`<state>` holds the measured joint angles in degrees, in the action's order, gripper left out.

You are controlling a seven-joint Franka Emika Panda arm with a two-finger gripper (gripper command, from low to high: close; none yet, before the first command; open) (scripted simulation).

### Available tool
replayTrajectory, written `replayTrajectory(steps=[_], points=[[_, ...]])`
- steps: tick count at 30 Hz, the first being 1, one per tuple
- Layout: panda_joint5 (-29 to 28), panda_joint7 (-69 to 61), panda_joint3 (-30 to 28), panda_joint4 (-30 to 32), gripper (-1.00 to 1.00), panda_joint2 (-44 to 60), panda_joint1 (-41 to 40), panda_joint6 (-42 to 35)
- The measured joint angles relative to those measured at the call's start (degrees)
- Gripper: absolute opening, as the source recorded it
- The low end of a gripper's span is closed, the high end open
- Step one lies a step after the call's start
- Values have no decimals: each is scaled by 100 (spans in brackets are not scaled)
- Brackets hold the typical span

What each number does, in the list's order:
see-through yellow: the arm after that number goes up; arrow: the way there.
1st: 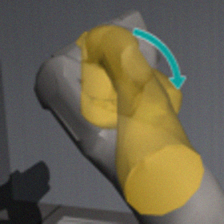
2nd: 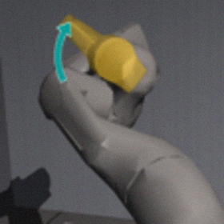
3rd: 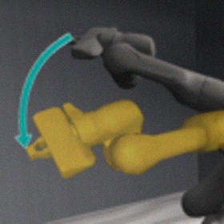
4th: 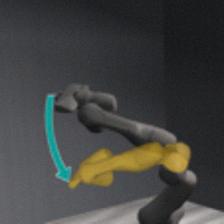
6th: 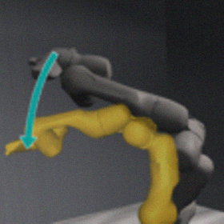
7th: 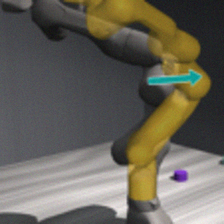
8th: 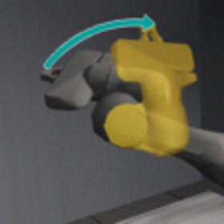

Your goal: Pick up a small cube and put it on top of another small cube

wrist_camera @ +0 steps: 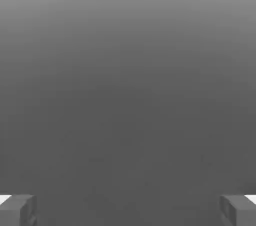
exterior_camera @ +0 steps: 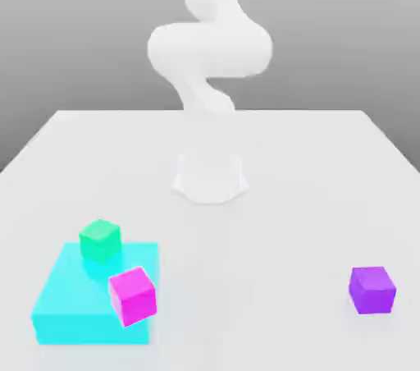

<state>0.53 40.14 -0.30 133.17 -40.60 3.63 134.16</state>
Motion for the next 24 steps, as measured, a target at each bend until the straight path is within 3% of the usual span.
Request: replayTrajectory(steps=[16,24], points=[[278,-3604,284,895,0,3360,1916,1527],[-269,-4849,605,1318,0,5021,2584,2305]])
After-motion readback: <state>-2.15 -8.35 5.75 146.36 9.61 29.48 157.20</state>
